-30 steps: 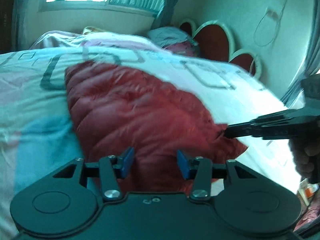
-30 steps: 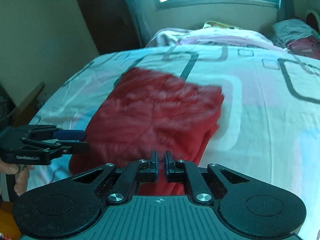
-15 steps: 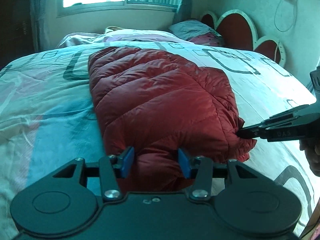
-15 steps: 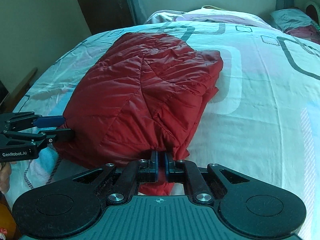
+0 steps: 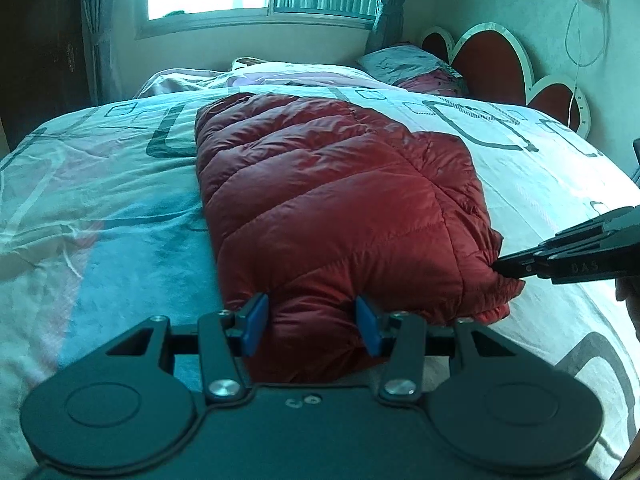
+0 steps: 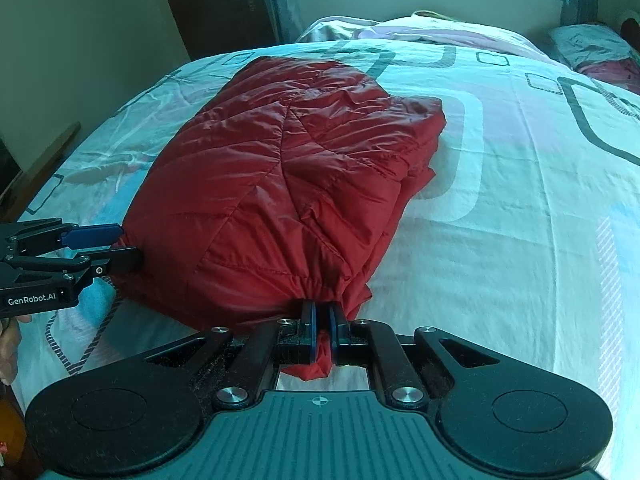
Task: Fold large clothes
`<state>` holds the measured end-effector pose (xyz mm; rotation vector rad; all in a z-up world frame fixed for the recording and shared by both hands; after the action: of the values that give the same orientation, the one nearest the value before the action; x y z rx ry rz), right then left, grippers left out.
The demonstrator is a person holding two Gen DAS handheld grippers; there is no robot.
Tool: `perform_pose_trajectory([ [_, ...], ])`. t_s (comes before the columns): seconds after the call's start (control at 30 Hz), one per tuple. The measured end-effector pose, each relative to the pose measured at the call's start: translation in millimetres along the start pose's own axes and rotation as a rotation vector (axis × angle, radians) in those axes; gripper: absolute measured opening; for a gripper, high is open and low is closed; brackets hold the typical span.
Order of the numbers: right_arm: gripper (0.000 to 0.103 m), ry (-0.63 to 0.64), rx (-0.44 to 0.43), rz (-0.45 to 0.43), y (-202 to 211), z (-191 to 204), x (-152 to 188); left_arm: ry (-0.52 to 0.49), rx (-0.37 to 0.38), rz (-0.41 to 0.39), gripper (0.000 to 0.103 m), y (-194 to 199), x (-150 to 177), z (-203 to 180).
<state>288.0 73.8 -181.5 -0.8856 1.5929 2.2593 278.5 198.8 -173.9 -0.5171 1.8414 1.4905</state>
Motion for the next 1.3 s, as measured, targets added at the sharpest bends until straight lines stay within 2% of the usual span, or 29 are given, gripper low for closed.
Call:
perform_pose_trajectory([
  [0.27,0.008,-0.015,0.014,-0.012,1,0,1,-0.007,-0.030,-0.007,0.049,7,-2,-2],
  [0.33,0.008,-0.044,0.037,-0.047,24,-3,1,-0.002,-0.054,-0.050,0.072,29,-5,-11],
  [0.37,0.008,-0.053,0.051,-0.076,39,-3,2,-0.003,-0.082,-0.084,0.095,42,-6,-16],
  [0.4,0.009,-0.060,0.069,-0.098,54,-4,5,-0.008,-0.116,-0.125,0.103,59,-7,-23],
  [0.43,0.014,-0.070,0.093,-0.111,67,-5,8,-0.014,-0.131,-0.153,0.103,73,-6,-30],
  [0.5,0.102,-0.091,0.153,-0.174,102,-9,16,-0.006,-0.136,-0.160,0.103,98,0,-43],
  [0.53,0.103,-0.086,0.162,-0.223,120,-7,19,0.010,-0.142,-0.160,0.103,110,4,-48],
  [0.67,0.103,-0.087,0.204,-0.228,168,1,49,0.085,-0.161,-0.201,0.103,159,22,-66],
  [0.87,0.103,-0.126,0.230,-0.267,224,28,92,0.104,-0.190,-0.244,0.103,216,39,-95],
  [1.07,0.103,-0.100,0.244,-0.308,265,51,122,0.108,-0.173,-0.267,0.103,246,47,-120],
  [1.3,0.103,-0.082,0.267,-0.326,289,57,135,0.108,-0.167,-0.292,0.103,262,55,-140],
])
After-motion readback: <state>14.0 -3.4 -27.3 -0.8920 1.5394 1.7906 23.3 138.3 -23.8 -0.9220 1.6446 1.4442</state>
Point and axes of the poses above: each gripper's, at about its wrist camera, not at the fingertips, and y roughly against the way its jaws point, z to its left, x to its underside, the point moved 10 cm from there along -y, roughly the way its jaws point, and after that the axes turned 3 degrees about x, right-handed, at the moved point
